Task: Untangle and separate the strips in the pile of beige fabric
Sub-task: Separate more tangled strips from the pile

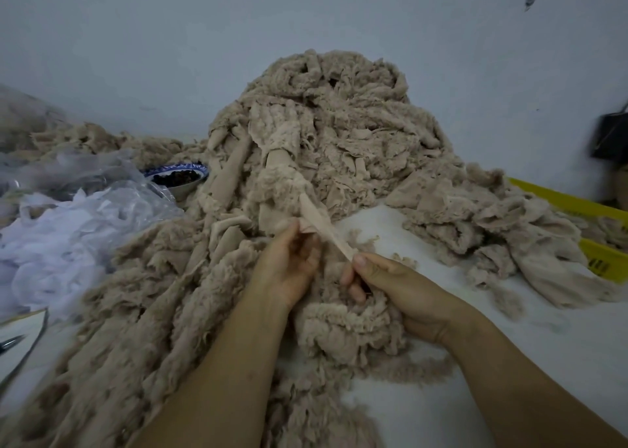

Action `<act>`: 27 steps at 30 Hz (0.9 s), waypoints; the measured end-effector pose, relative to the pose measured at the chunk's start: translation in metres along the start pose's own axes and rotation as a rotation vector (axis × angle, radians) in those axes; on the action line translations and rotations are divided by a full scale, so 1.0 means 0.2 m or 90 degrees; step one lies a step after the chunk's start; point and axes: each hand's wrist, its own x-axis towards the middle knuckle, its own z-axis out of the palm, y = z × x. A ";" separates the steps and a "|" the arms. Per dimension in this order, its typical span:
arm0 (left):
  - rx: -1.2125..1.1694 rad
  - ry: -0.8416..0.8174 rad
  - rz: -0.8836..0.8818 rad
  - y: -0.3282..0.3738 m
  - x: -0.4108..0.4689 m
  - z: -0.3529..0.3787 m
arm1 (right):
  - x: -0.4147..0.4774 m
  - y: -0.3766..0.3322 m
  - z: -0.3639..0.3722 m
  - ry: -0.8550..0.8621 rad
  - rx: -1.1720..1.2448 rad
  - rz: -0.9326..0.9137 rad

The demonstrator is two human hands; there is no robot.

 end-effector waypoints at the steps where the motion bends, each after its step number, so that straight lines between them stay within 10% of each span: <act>1: -0.070 0.026 0.017 0.02 0.01 -0.01 | 0.00 0.00 -0.01 0.015 0.018 -0.005; 6: -0.229 0.044 0.062 0.09 0.03 -0.04 | 0.03 0.00 -0.07 0.184 0.191 -0.013; 17: -0.012 -0.068 -0.074 0.04 -0.05 0.03 | 0.07 -0.02 -0.07 0.272 0.500 0.054; 27: -0.225 -0.109 0.097 0.16 -0.08 -0.03 | 0.07 -0.04 -0.18 0.402 0.763 -0.011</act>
